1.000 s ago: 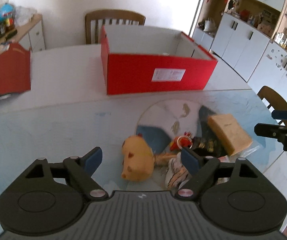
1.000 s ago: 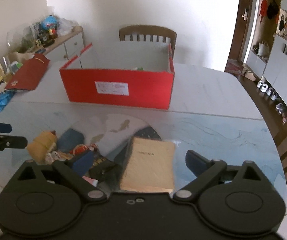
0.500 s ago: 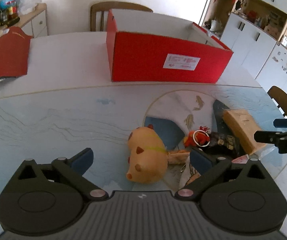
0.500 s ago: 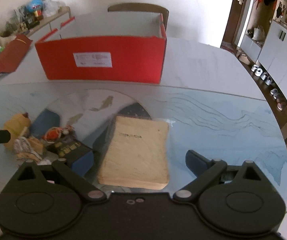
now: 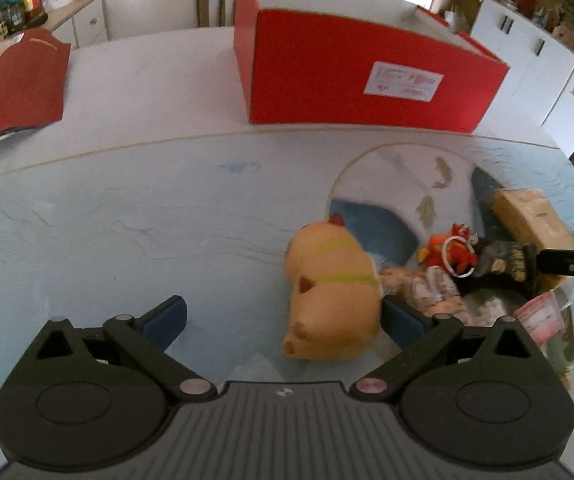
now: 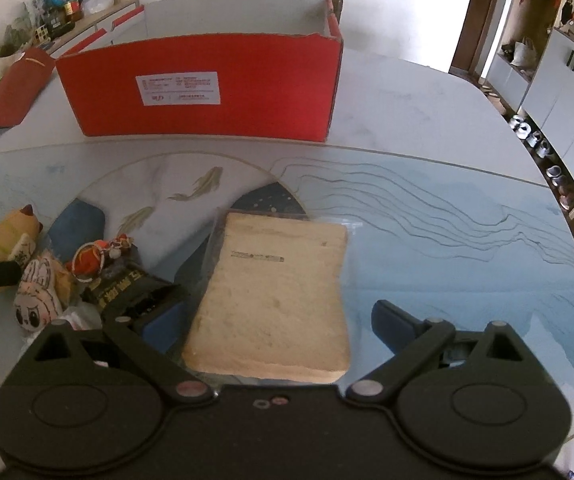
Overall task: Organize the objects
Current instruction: 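Grasp the yellow plush toy with the left gripper while the right grasps the bagged bread, then carry the plush toy and bagged bread with both grippers into the red box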
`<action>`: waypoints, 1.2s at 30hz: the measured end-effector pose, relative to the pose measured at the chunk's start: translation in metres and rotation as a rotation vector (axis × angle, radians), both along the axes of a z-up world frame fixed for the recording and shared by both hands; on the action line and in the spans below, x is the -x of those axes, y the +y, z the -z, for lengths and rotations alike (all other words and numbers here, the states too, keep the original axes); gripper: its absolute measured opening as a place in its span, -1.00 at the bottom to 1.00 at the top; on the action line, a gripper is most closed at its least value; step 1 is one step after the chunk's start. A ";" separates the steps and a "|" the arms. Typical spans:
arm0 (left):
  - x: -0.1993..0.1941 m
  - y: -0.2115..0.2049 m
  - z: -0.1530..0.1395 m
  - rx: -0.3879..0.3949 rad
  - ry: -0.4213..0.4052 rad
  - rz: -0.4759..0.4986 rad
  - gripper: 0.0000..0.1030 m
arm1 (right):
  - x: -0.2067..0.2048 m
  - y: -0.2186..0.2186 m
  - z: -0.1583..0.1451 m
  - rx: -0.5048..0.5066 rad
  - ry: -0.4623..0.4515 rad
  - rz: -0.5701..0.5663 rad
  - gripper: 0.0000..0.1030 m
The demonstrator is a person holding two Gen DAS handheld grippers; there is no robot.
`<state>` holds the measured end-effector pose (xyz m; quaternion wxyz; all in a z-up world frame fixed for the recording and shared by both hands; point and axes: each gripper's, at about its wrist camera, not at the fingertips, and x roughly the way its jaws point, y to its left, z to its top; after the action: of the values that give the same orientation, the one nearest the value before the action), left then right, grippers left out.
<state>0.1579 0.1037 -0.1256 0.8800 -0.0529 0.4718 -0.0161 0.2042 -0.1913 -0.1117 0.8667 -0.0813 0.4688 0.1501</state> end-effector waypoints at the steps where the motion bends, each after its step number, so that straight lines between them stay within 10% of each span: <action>1: 0.000 0.000 0.001 -0.002 0.000 0.002 1.00 | 0.000 0.000 0.001 -0.004 0.004 -0.001 0.89; 10: 0.000 -0.009 0.000 -0.043 -0.018 0.043 0.97 | -0.002 0.000 0.000 -0.025 0.012 -0.017 0.61; 20: 0.005 -0.013 -0.010 0.028 -0.049 0.082 -0.13 | 0.001 -0.004 -0.009 -0.052 0.001 -0.014 0.52; 36: 0.009 -0.019 -0.051 0.149 -0.075 0.057 -0.18 | 0.015 -0.011 -0.055 -0.121 -0.070 -0.024 0.49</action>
<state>0.1489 0.0845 -0.0743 0.8898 -0.1041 0.4374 -0.0785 0.1889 -0.2023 -0.0570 0.8841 -0.0396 0.4271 0.1857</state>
